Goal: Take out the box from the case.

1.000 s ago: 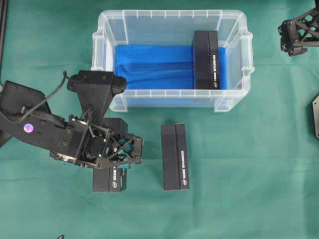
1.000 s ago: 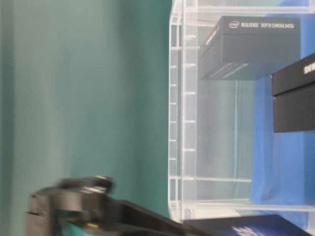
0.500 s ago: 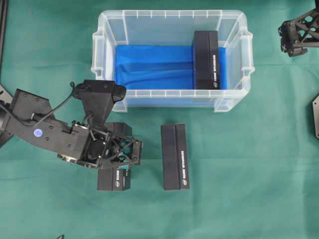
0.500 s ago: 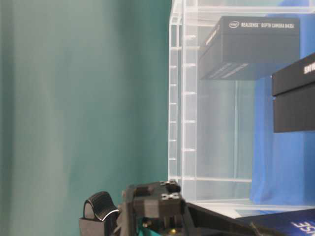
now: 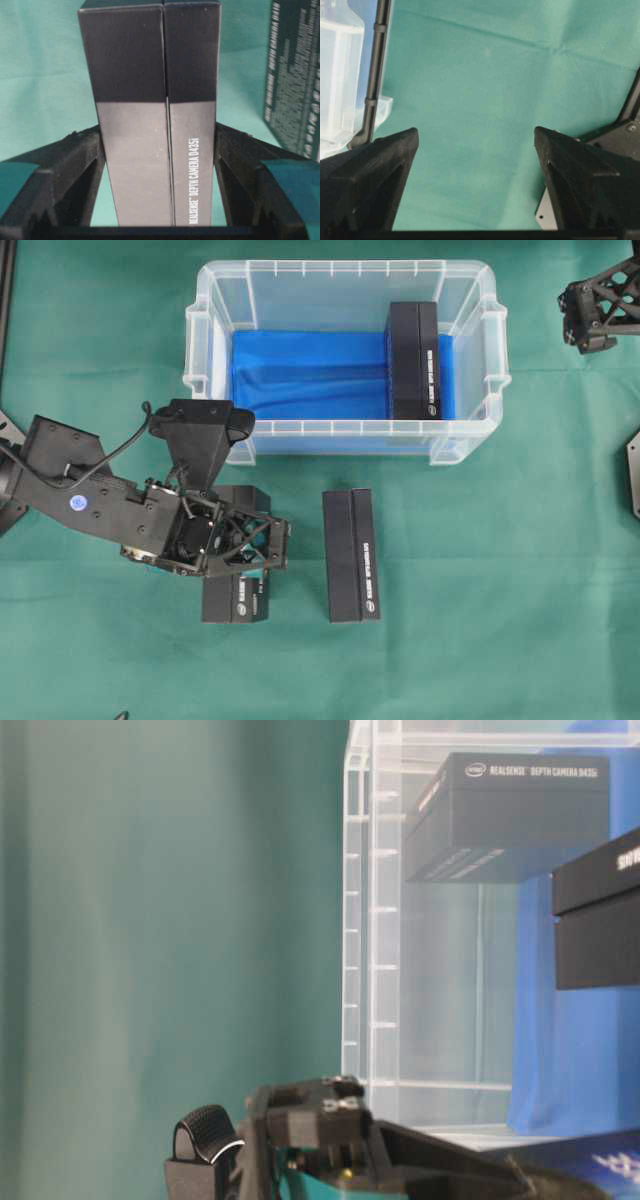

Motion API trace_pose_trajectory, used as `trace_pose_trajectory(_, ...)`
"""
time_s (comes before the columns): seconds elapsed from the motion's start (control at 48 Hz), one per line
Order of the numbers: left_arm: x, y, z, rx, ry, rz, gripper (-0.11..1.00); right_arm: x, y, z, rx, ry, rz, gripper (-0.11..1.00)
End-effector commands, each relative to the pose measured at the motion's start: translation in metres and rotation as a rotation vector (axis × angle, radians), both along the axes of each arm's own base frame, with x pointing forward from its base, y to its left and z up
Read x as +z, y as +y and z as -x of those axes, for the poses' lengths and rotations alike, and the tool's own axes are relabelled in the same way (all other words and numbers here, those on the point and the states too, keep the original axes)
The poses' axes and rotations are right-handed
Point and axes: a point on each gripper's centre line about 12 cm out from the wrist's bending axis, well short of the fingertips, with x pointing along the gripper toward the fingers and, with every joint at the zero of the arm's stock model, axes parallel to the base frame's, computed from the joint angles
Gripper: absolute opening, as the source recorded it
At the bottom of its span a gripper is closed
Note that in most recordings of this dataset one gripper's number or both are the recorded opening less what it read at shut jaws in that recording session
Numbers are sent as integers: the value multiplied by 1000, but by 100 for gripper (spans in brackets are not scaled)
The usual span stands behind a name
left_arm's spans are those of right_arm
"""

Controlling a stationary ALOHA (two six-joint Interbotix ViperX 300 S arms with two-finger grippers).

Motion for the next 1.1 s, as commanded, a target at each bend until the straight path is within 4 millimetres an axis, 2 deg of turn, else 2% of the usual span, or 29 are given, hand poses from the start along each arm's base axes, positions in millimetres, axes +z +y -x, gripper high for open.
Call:
trace_pose_trajectory(0.0,11,-1,-3,0,-46,13,60,5,0,0,3,-13,11,91)
trace_pose_trajectory(0.042,11,-2,-3,-4,-47,13,65,5,0,1,3,-15,11,91)
trace_pose_trajectory(0.125,11,-4,-3,-10,-47,14,86,5,0,1,3,-13,11,91)
trace_pose_trajectory(0.187,11,-6,-2,-13,-46,18,96,5,0,1,3,-16,12,91)
trace_pose_trajectory(0.625,18,-7,-4,-10,-63,30,94,6,1,4,2,-22,14,91)
trace_pose_trajectory(0.854,53,-7,-4,-5,-109,44,94,6,1,4,2,-22,14,91)
trace_pose_trajectory(1.083,104,-3,4,5,-71,20,93,6,1,4,0,-22,14,91)
